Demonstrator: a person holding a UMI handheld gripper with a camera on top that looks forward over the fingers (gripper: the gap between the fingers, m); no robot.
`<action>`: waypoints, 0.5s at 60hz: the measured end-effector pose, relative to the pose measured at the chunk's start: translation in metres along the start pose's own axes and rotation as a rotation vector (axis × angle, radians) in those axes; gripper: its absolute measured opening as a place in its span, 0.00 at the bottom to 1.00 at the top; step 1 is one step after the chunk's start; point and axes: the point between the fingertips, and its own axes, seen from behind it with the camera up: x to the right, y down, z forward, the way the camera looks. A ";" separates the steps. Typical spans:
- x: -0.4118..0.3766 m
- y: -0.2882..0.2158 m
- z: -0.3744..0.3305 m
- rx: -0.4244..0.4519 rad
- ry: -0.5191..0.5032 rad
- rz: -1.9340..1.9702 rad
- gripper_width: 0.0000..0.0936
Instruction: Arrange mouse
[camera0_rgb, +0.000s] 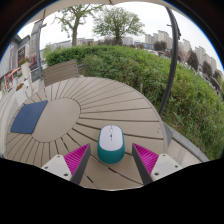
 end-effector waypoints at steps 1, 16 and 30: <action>0.000 -0.001 0.002 -0.003 -0.001 0.002 0.91; 0.003 -0.015 0.020 -0.009 0.001 0.005 0.91; 0.004 -0.013 0.019 -0.033 0.019 -0.002 0.45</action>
